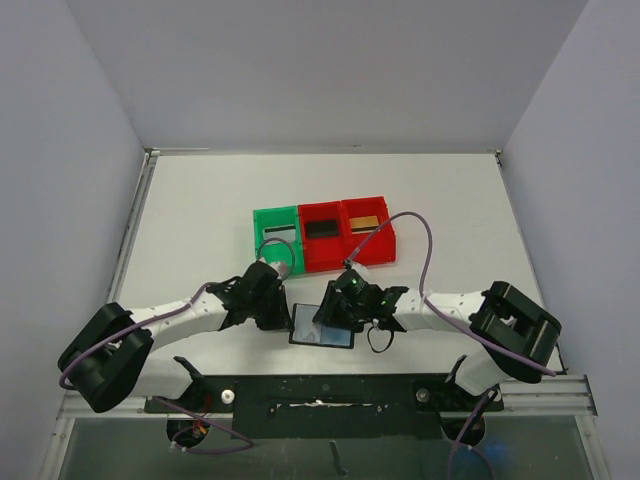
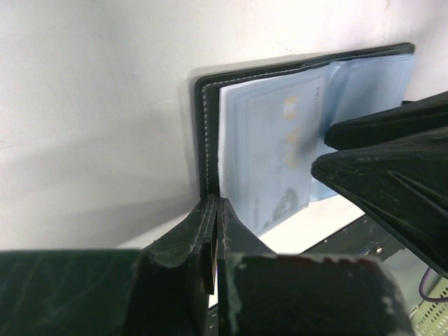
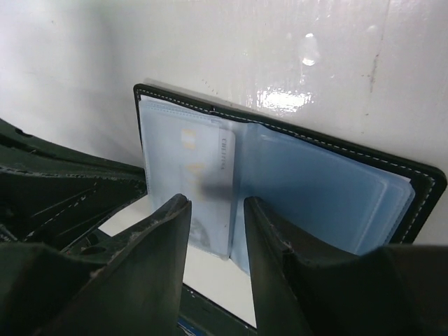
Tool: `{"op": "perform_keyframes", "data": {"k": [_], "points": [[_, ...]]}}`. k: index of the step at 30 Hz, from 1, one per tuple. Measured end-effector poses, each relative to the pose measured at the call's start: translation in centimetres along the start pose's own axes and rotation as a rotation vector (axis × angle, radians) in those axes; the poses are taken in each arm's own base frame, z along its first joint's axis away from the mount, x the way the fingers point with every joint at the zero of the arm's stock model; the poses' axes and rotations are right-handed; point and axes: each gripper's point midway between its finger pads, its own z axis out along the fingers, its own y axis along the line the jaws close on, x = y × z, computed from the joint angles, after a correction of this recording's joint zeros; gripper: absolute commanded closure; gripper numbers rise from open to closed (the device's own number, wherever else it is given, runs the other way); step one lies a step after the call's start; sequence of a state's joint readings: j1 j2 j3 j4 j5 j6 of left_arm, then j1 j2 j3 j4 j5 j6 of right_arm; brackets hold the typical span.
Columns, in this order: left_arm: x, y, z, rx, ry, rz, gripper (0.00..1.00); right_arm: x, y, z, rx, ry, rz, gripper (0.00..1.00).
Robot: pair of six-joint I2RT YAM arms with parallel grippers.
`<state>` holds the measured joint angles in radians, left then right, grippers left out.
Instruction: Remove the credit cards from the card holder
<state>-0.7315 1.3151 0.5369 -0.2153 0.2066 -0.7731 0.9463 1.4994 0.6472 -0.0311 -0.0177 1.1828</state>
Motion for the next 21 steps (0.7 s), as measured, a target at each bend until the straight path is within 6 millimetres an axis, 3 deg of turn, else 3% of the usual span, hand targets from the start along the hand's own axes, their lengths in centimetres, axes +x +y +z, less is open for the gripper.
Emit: {"op": "perform_keyframes", "data": {"k": [8,15,21], "points": [[0.2,0.6,0.2,-0.023,0.002,-0.009,1.00,0.5,0.5,0.5,-0.040,0.007,0.002,0.76],[-0.4,1.5,-0.7,-0.074,-0.047,-0.014,0.83,0.5,0.0,0.8,-0.091,-0.011,0.041,0.91],[-2.3,-0.3,-2.5,-0.008,-0.154,-0.020,0.68,0.5,-0.1,0.7,-0.163,-0.024,0.063,1.00]]}}
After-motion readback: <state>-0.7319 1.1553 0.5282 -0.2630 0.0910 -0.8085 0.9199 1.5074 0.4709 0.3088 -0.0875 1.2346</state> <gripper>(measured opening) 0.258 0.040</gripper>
